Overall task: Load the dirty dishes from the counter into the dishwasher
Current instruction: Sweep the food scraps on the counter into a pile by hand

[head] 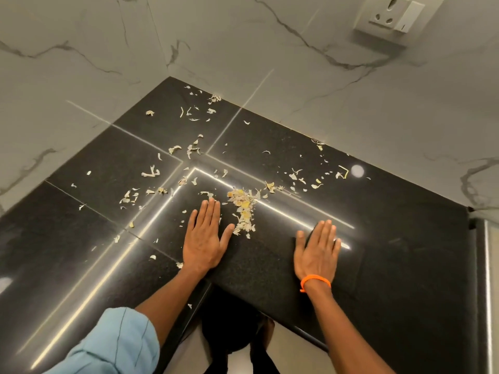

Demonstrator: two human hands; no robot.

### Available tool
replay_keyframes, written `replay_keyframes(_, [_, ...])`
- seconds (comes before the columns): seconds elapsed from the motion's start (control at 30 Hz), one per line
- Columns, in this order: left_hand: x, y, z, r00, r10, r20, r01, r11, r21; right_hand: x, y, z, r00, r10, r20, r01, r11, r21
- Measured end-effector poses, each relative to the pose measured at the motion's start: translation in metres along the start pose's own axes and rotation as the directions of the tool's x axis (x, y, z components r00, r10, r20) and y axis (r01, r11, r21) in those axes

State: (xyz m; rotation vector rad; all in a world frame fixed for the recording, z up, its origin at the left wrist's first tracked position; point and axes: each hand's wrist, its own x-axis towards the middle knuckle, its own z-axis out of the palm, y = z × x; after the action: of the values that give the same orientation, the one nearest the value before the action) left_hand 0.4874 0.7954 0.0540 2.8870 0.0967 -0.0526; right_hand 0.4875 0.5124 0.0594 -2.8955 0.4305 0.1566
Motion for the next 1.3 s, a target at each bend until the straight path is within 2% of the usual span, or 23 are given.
replay_keyframes(0.07, [0.002, 0.002, 0.001, 0.998, 0.066, 0.016, -0.066, 0.997, 0.039, -0.009, -0.024, 0.002, 1.0, 0.011, 0.021, -0.011, 1.0, 0.001])
replay_keyframes(0.13, [0.004, 0.002, 0.001, 0.996, 0.083, 0.021, -0.084, 0.994, 0.073, -0.017, -0.061, 0.008, 0.997, -0.047, 0.056, 0.046, 0.999, 0.024])
replay_keyframes(0.23, [0.004, 0.001, 0.002, 0.997, 0.069, 0.018, -0.07, 0.993, 0.093, -0.018, -0.113, 0.015, 0.936, -0.329, 0.126, 0.309, 0.939, 0.152])
replay_keyframes(0.3, [0.004, 0.001, 0.001, 0.998, 0.066, 0.012, -0.067, 0.994, 0.081, -0.002, -0.129, 0.009, 0.892, -0.427, 0.148, 0.364, 0.873, 0.324])
replay_keyframes(0.33, [0.004, 0.002, 0.0, 0.998, 0.058, 0.013, -0.059, 0.996, 0.072, 0.009, -0.125, 0.006, 0.902, -0.415, 0.118, 0.344, 0.857, 0.383])
replay_keyframes(0.4, [0.004, 0.004, -0.001, 0.999, 0.045, 0.02, -0.046, 0.997, 0.068, 0.038, -0.094, 0.0, 0.953, -0.3, 0.046, 0.254, 0.872, 0.418])
replay_keyframes(0.53, [0.005, 0.004, -0.004, 0.998, 0.045, 0.045, -0.048, 0.997, 0.067, 0.106, 0.019, -0.014, 0.993, -0.1, -0.06, 0.11, 0.972, 0.207])
replay_keyframes(0.67, [0.005, 0.005, -0.004, 0.999, 0.042, 0.024, -0.043, 0.997, 0.062, 0.162, 0.103, -0.039, 0.998, -0.048, -0.036, 0.052, 0.992, 0.119])
replay_keyframes(0.77, [0.006, 0.006, -0.004, 0.999, 0.03, 0.019, -0.031, 0.998, 0.06, 0.196, 0.119, -0.048, 1.0, -0.018, -0.021, 0.019, 0.999, 0.051])
replay_keyframes(0.9, [0.007, 0.005, -0.003, 0.999, 0.027, 0.024, -0.029, 0.998, 0.059, 0.234, 0.097, -0.05, 1.0, -0.007, -0.007, 0.008, 1.0, 0.026])
replay_keyframes(1.03, [0.008, 0.005, -0.002, 0.999, 0.014, 0.036, -0.016, 0.998, 0.065, 0.248, 0.054, -0.044, 0.985, -0.174, 0.019, 0.174, 0.985, 0.003])
replay_keyframes(1.13, [0.008, 0.006, -0.002, 0.999, 0.01, 0.037, -0.013, 0.998, 0.066, 0.226, 0.012, -0.031, 0.938, -0.344, 0.046, 0.346, 0.937, -0.038])
replay_keyframes(1.23, [0.007, 0.006, -0.002, 0.999, 0.014, 0.032, -0.016, 0.998, 0.056, 0.188, -0.027, -0.023, 0.859, -0.504, 0.086, 0.504, 0.863, 0.025])
replay_keyframes(1.3, [0.007, 0.008, -0.002, 1.0, 0.02, 0.024, -0.021, 0.999, 0.039, 0.16, -0.046, -0.02, 0.755, -0.644, 0.122, 0.637, 0.765, 0.095])
